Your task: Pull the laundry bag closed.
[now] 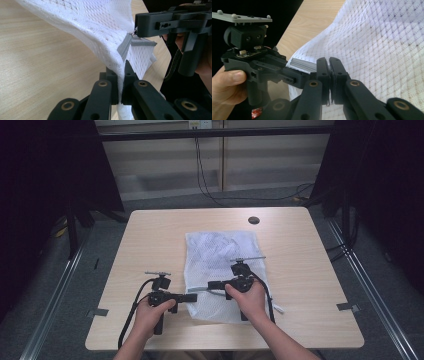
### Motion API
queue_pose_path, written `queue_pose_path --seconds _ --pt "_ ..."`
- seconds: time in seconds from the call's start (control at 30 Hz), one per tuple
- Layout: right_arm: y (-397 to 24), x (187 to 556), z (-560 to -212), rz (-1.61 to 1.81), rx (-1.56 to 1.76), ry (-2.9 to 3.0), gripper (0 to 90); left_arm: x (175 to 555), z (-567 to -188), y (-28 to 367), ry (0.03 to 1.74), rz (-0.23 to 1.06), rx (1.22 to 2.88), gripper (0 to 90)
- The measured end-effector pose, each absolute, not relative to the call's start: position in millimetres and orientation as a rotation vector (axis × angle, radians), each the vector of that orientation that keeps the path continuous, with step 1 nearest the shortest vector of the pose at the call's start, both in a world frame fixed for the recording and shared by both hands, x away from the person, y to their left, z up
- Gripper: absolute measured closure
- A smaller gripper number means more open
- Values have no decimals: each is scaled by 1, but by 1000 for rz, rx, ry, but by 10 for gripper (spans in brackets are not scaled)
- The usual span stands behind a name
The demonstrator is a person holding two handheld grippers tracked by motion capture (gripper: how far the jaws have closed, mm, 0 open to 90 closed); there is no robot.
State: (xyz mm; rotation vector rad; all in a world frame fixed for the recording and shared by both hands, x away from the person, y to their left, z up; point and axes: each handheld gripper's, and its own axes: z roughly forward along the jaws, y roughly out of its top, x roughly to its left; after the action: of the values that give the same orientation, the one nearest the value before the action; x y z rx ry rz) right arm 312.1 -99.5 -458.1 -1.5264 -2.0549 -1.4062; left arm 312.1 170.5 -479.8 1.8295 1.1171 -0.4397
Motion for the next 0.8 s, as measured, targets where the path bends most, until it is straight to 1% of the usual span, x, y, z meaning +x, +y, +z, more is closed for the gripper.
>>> queue_pose_path --seconds 0.03,0.1,0.2,0.37,0.4,0.8 --pt "-100 312 -458 -1404 -1527 -2061 872 313 -480 170 1099 -446 1831 883" --pt "-100 312 -457 -1404 -1527 -2063 872 312 -480 170 1131 -452 1813 882" --pt "-100 312 -457 -1405 -1525 -2057 872 312 -479 170 1137 -449 1814 883" --pt "-101 311 -457 -1399 -1527 -2067 872 313 -480 170 1098 -450 1829 883" --pt "-101 311 -457 -1398 -1524 -2069 872 311 -479 170 1130 -454 1816 883" --pt "-102 312 -458 -1395 -1518 -2064 872 311 -479 170 1125 -443 1826 883"
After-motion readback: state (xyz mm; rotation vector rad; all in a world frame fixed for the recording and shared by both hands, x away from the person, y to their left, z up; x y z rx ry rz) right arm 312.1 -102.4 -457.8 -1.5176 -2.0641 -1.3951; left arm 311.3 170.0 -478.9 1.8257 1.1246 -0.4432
